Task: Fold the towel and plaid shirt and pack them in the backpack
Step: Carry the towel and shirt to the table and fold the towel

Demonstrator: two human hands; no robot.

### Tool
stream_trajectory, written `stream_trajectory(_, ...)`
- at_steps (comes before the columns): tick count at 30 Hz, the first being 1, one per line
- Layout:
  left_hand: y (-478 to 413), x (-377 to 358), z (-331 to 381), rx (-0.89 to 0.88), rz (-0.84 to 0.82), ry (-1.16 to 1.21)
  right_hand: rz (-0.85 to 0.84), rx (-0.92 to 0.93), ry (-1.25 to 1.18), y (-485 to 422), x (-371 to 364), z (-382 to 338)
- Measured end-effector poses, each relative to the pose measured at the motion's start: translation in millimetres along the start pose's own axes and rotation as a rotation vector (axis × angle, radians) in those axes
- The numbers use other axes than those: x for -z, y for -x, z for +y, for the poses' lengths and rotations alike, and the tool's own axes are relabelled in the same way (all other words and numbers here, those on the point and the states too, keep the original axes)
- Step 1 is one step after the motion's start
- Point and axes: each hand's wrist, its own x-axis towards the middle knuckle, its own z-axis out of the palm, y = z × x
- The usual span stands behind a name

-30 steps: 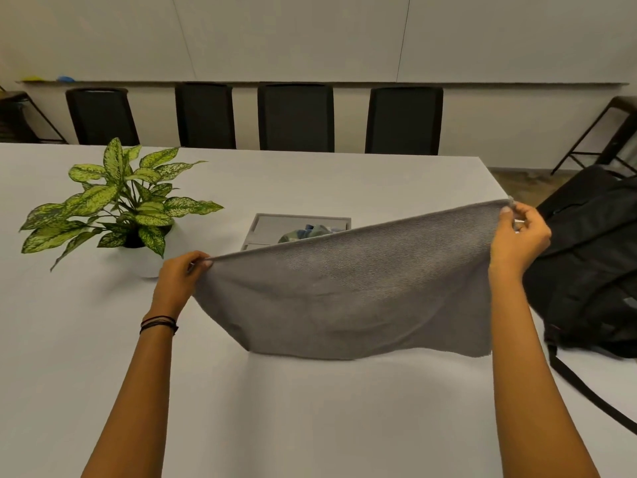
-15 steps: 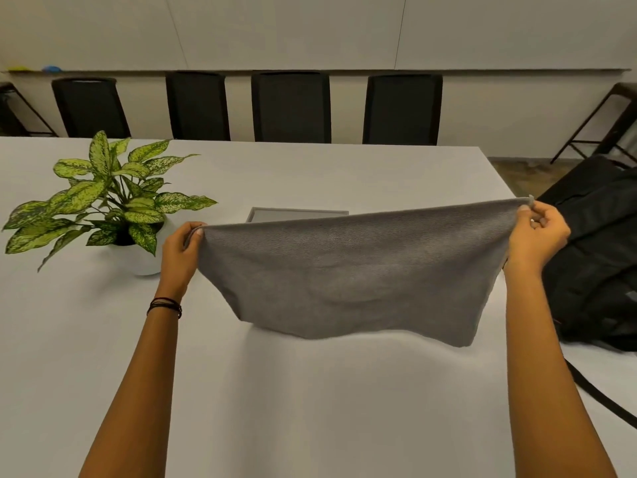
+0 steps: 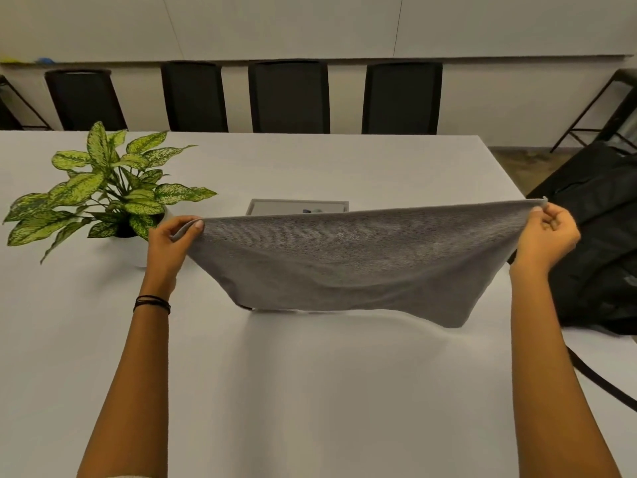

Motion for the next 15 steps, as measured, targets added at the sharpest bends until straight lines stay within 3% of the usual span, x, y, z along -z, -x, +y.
stream_trajectory(15, 64, 17, -36, 0.197, -0.214, 0.056, 0.019, -0.132, 0.014, 43, 62, 34)
